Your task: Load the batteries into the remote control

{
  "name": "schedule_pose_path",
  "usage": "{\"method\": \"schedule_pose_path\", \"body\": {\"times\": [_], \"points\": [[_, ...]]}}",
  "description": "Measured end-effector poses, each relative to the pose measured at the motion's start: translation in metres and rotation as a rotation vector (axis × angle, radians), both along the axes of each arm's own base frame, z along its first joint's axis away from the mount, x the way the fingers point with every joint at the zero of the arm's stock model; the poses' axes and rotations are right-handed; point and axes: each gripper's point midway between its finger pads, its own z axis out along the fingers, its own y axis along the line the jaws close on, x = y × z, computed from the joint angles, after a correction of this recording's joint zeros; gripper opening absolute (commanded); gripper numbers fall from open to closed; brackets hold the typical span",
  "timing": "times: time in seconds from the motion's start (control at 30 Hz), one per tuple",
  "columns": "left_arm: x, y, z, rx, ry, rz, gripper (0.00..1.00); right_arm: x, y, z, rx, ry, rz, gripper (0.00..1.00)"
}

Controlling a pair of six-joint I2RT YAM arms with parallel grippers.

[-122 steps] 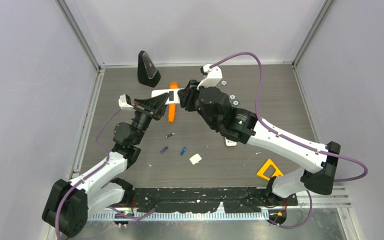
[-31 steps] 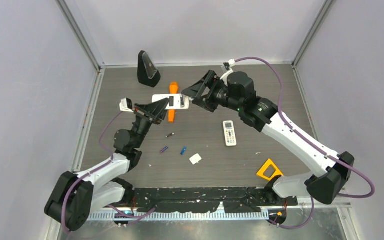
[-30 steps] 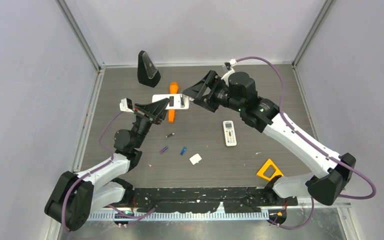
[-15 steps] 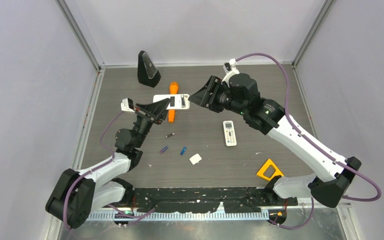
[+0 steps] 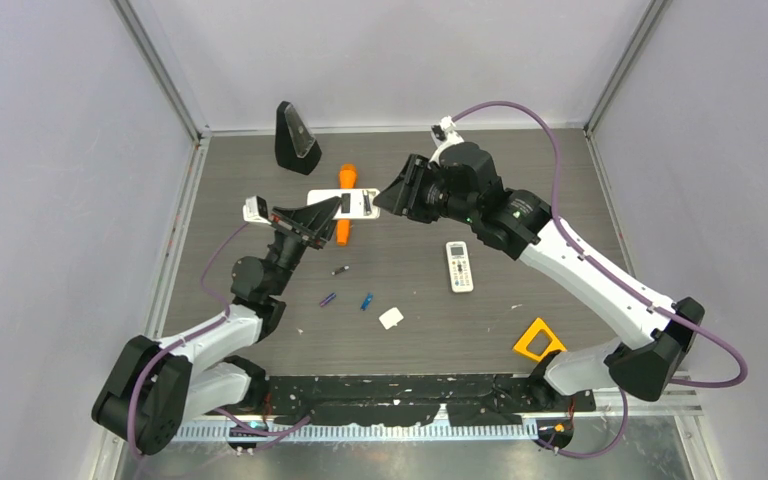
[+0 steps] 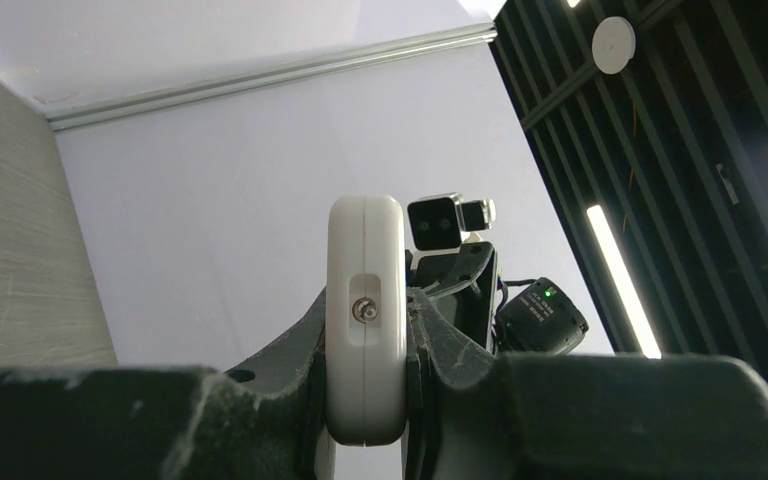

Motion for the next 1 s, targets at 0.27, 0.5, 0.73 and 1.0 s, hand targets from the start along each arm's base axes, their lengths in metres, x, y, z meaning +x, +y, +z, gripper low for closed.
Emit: {"method": "schedule_pose_path", "body": {"times": [0.27,0.5,0.73,1.0], "points": [[0.001,-0.001,-0.003,0.006,0.006,0.000,0.00,-0.002,0.003,-0.003,-0.010,0.001,0.015,0.38],[0.002,-0.001,-0.003,0.005,0.006,0.000,0.00,-0.010,0.012,-0.008,-0.034,-0.002,0.044,0.34],[0.002,0.000,-0.003,0.004,0.008,0.005,0.00,-0.007,0.016,-0.008,-0.049,-0.016,0.038,0.34],[0.002,0.000,-0.003,0.004,0.007,0.005,0.00,-0.004,0.011,-0.008,-0.060,-0.018,-0.003,0.45]]}}
